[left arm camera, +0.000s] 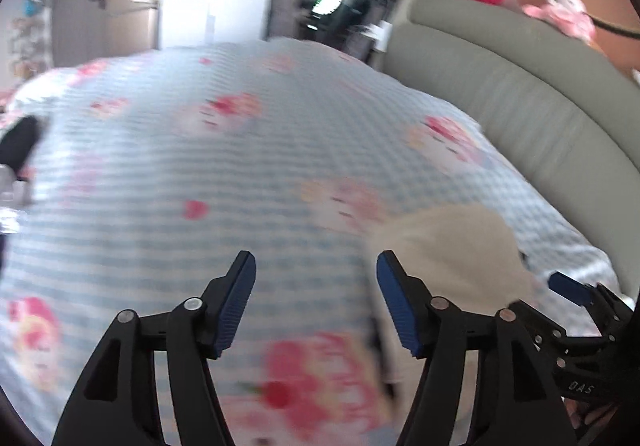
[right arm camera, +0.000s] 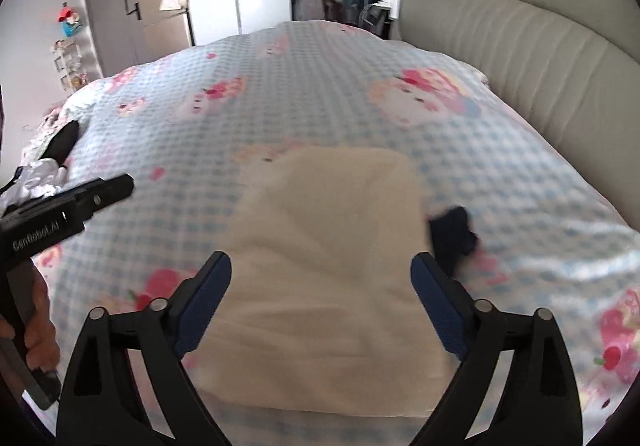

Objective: Fold clothes

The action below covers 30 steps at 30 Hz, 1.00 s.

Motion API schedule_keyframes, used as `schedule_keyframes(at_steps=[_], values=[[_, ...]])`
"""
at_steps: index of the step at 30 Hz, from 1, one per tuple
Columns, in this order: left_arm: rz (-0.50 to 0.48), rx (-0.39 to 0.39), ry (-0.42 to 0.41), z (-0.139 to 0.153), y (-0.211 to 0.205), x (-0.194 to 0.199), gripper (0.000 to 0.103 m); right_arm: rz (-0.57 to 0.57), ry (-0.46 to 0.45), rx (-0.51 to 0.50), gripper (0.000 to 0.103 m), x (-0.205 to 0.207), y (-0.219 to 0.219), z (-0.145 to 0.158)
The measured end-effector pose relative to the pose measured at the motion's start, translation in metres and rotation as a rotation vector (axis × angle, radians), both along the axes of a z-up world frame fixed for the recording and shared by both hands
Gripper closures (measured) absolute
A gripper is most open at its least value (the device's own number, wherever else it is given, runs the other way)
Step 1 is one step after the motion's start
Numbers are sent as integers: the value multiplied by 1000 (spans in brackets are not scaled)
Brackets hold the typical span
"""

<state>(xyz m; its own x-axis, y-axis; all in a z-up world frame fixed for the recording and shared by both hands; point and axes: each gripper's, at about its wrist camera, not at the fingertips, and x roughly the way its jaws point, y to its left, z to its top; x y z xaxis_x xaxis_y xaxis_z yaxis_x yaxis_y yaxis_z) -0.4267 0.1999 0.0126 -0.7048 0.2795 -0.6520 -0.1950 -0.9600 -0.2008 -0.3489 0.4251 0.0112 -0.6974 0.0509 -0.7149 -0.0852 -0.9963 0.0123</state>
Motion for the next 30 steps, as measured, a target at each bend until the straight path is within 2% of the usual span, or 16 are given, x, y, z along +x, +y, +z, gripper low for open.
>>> schedule_keyframes(at_steps=[3,8,12,17,22,26,30], values=[[71,-9,4,14,-50,6,32,25,-10,-23,6,-8,-40,5],[198,-93,34,39,-130,24,29,75,-26,-44,4,-13,-112,13],[217,-121,8,52,-176,50,26,119,-6,-4,1,3,-165,28],[245,-123,47,71,-208,105,23,137,9,-8,1,38,-201,47],[278,-107,66,86,-229,172,19,119,33,13,1,88,-217,61],[296,-109,93,88,-234,225,18,95,64,21,1,144,-226,70],[327,-108,99,82,-237,277,17,83,57,39,1,192,-233,65]])
